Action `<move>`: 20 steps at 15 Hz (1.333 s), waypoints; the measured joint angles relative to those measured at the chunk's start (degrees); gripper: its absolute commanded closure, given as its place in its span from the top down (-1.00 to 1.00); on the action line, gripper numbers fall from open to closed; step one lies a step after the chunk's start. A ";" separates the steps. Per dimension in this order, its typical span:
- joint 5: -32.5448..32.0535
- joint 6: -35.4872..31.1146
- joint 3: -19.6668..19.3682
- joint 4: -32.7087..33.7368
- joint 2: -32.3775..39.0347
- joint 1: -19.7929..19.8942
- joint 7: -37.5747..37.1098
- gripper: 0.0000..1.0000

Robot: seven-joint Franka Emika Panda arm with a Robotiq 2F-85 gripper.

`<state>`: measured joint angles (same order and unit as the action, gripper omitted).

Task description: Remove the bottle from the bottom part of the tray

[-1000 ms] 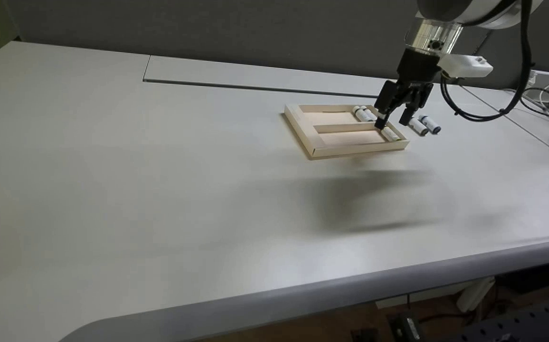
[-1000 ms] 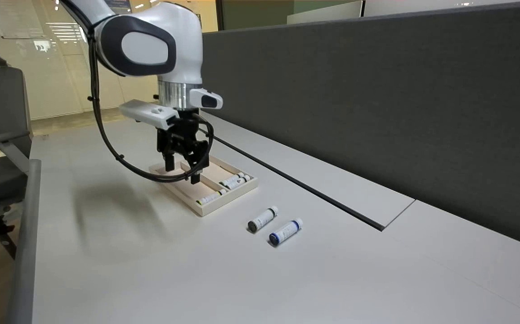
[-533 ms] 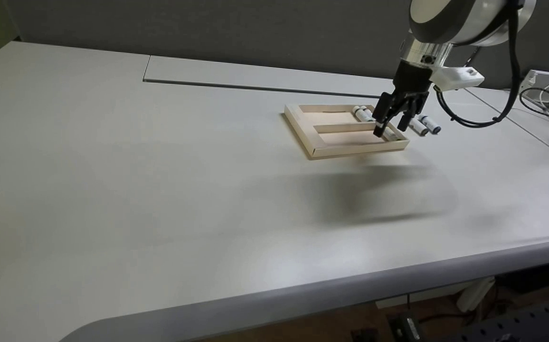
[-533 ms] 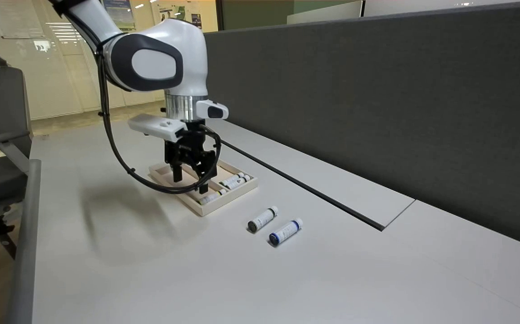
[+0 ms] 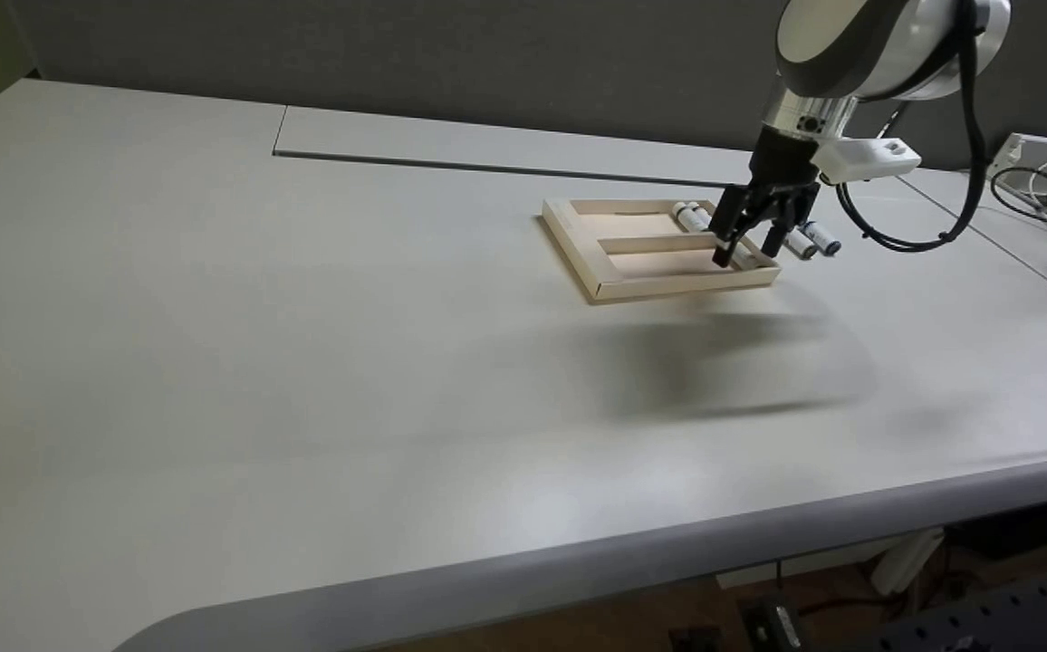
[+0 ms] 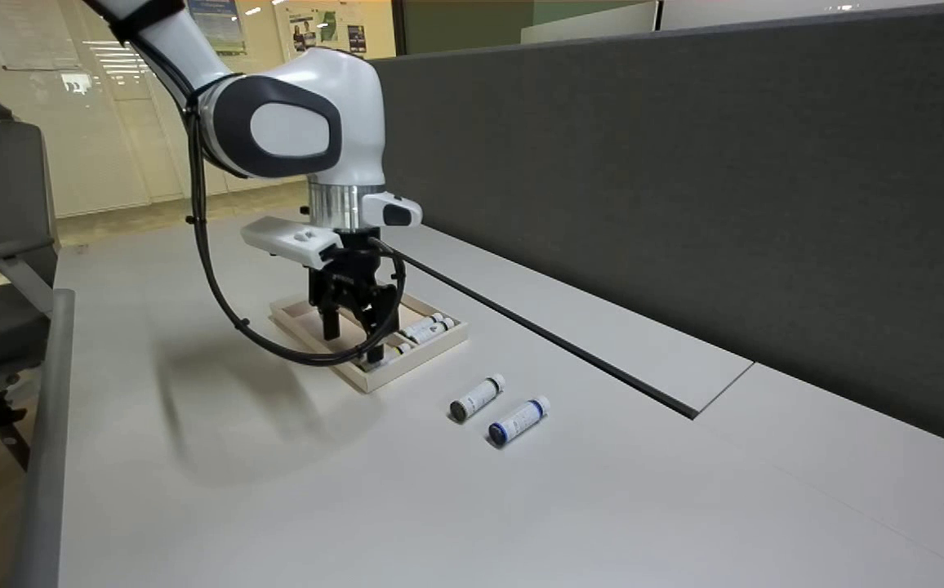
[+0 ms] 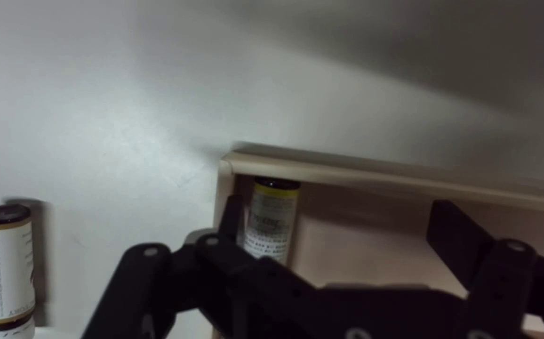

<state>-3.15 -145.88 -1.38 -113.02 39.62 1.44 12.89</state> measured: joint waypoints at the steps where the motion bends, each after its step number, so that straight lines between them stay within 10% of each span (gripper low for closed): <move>1: 0.00 0.00 -0.13 0.18 0.25 0.00 -0.50 1.00; 19: 0.01 0.00 -0.25 0.98 1.78 -0.57 -3.75 1.00; 20: 0.01 -0.01 -0.25 1.05 2.09 -0.71 -3.92 0.50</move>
<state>-3.14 -145.89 -1.64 -111.97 41.71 0.73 8.97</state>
